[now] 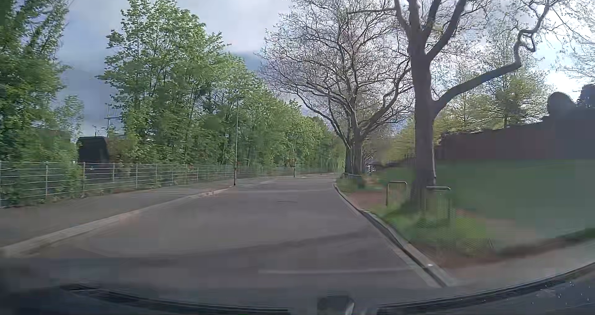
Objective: Follow the waypoints while adhering to traffic rules and regulations
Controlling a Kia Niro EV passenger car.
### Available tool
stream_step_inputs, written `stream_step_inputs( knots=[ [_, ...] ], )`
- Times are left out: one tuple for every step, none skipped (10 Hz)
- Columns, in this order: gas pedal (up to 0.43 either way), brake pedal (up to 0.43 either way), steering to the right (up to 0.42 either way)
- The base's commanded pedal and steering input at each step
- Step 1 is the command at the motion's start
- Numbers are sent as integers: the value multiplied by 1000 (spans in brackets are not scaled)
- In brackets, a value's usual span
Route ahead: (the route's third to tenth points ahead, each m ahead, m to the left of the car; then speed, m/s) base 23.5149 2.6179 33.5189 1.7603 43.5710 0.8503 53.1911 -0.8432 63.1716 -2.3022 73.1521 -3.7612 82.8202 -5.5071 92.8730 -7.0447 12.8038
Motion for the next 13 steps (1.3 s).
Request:
stream_step_inputs(
  knots=[
    [79, 0, 0],
    [79, 0, 1],
    [79, 0, 4],
    [79, 0, 7],
    [79, 0, 8],
    [79, 0, 8],
    [79, 0, 8],
    [79, 0, 8],
    [79, 0, 8],
    [79, 0, 10],
    [79, 0, 12],
    [79, 0, 13],
    [79, 0, 13]
  ],
)
